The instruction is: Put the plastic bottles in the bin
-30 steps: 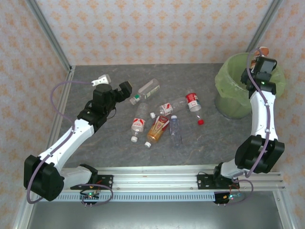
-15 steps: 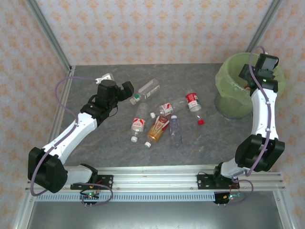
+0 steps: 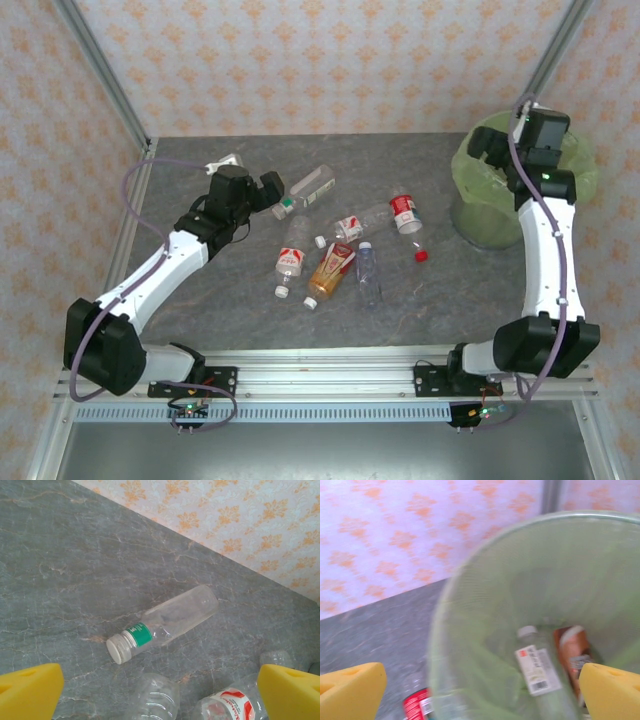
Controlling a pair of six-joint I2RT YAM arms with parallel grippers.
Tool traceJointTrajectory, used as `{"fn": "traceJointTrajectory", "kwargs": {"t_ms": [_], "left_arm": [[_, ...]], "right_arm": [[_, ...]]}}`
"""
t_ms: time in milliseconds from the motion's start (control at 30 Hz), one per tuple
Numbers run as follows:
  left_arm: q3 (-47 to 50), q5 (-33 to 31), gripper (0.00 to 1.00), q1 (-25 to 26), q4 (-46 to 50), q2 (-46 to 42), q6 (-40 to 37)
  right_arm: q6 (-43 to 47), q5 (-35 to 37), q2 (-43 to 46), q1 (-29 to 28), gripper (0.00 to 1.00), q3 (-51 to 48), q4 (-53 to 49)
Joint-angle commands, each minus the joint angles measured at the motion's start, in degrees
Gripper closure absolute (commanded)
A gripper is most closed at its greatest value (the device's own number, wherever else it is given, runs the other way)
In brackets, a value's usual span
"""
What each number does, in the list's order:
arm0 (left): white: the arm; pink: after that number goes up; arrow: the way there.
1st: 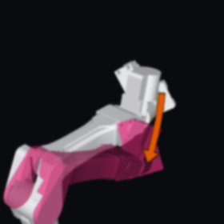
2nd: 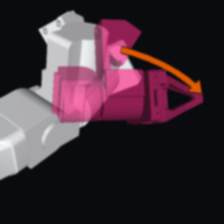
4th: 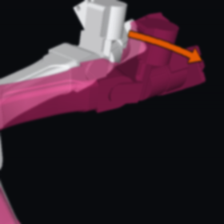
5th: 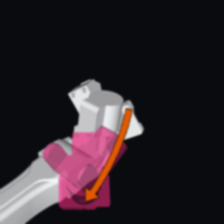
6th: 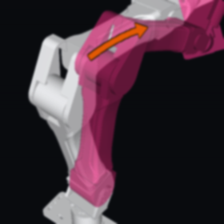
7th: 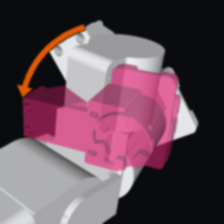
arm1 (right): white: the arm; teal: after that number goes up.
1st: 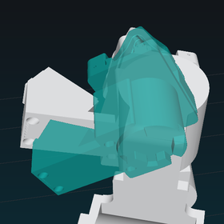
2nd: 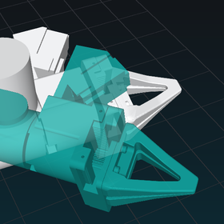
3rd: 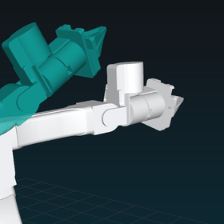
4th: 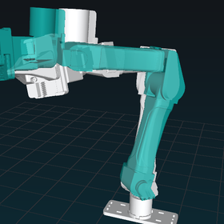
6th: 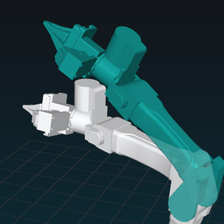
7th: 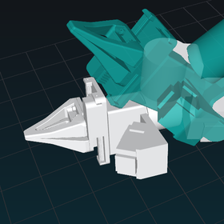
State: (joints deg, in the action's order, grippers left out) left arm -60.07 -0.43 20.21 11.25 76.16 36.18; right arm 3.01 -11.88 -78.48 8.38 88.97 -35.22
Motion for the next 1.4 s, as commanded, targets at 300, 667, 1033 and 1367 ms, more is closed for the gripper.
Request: {"fn": "traceJointTrajectory", "kwargs": {"t_ms": [300, 667, 1033, 1367], "left_arm": [[-1.9, 6.2, 0.00, -0.1, 1.0, 3.1, 1.3], [-7.4, 7.7, 0.00, -0.1, 14.5, 2.4, -11.1], [-6.9, 19.7, 0.00, -0.1, 13.7, 7.8, -12.9], [-3.9, 22.5, 0.00, 0.2, 10.5, 8.4, -6.0]], "right_arm": [[7.0, 3.5, 0.5, -19.5, 0.01, -2.3, -3.0], [2.4, 6.0, -6.0, -27.0, 0.01, -9.1, -3.1], [-6.1, 11.9, -11.7, -27.0, 0.01, -15.4, -1.5], [-6.6, 14.6, -20.5, -23.7, 0.01, -13.1, -5.3]]}}
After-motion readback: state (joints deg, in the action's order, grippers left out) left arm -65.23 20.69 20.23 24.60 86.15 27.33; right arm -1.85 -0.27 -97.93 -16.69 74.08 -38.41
